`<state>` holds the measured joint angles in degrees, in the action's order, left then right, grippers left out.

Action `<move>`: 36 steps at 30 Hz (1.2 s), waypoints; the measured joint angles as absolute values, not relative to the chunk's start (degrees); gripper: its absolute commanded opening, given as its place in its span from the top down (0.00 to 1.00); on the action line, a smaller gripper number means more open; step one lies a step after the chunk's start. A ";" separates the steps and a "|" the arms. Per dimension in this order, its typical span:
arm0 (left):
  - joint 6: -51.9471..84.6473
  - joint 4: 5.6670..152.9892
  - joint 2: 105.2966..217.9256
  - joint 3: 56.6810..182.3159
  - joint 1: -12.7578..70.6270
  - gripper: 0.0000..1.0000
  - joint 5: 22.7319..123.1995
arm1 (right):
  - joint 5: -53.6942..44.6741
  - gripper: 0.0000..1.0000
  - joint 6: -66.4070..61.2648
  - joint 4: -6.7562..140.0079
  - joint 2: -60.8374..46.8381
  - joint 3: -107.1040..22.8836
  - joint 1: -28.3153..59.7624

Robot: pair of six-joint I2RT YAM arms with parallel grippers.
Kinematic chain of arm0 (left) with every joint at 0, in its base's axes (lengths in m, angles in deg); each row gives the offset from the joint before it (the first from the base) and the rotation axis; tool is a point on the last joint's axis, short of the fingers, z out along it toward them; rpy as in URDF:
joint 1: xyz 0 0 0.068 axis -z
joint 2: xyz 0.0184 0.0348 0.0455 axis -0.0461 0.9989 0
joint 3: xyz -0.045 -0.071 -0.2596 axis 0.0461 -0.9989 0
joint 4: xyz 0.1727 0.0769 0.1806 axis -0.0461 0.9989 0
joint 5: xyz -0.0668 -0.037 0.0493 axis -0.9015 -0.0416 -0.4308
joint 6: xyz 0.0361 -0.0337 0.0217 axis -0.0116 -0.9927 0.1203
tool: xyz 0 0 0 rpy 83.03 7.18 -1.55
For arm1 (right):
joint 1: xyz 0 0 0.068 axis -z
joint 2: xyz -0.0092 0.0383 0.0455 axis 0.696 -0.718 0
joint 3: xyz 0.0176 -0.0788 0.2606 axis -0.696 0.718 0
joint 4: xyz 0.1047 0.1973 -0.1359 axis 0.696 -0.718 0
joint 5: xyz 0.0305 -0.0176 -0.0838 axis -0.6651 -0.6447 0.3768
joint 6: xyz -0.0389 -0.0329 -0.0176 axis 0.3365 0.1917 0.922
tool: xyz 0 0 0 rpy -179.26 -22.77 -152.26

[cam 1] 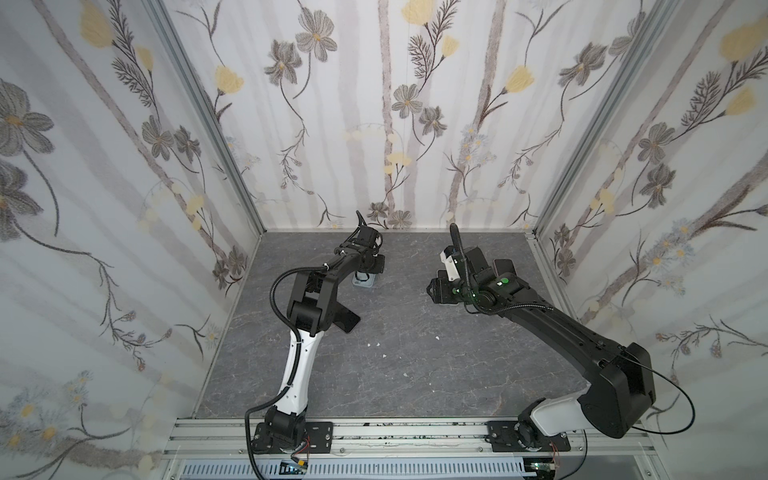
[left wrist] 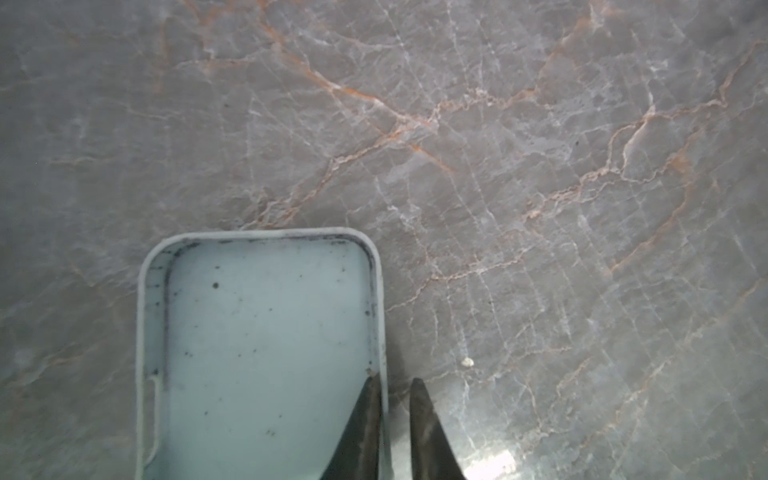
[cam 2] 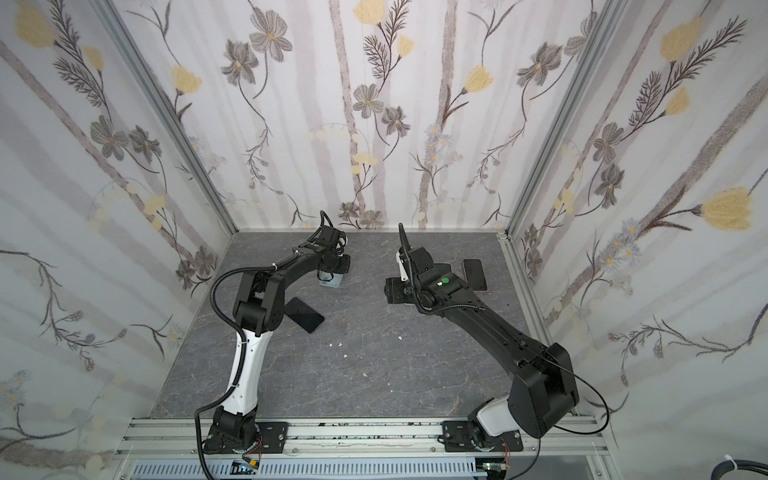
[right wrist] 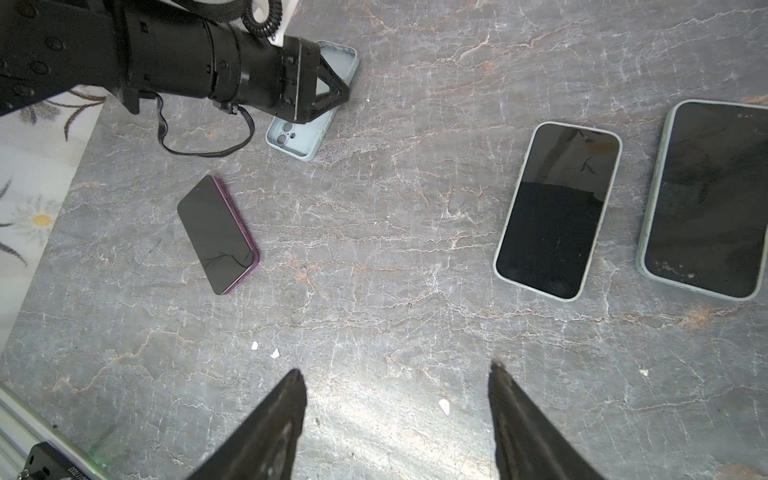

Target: Put the phone into the phone case

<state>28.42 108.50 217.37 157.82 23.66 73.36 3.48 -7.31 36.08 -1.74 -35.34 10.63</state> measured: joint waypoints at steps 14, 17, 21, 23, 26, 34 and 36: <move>32.77 99.67 201.79 131.35 34.28 1.00 71.62 | 6.27 0.32 -6.85 36.00 3.48 -31.01 10.65; 34.06 97.39 198.25 125.41 38.04 1.00 71.18 | 6.91 0.32 -6.87 35.97 5.30 -28.84 10.65; 36.18 95.82 193.90 118.68 43.48 1.00 70.39 | 7.46 0.32 -6.87 36.02 7.61 -26.64 10.65; 36.46 95.71 191.85 115.81 45.41 1.00 69.65 | 7.50 0.33 -6.87 36.00 8.49 -26.07 10.65; 37.47 96.45 188.94 112.42 47.29 1.00 67.92 | 7.76 0.33 -6.87 36.02 9.32 -25.87 10.65; 44.38 100.08 183.17 106.02 52.40 0.98 64.49 | 8.90 0.33 -6.87 36.41 9.84 -25.67 10.63; 46.72 100.35 182.14 104.84 53.39 0.95 63.84 | 8.90 0.33 -6.87 36.45 9.41 -26.11 10.63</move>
<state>46.72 100.35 182.14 104.84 53.39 63.84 8.90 -6.87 36.45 9.41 -26.11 10.63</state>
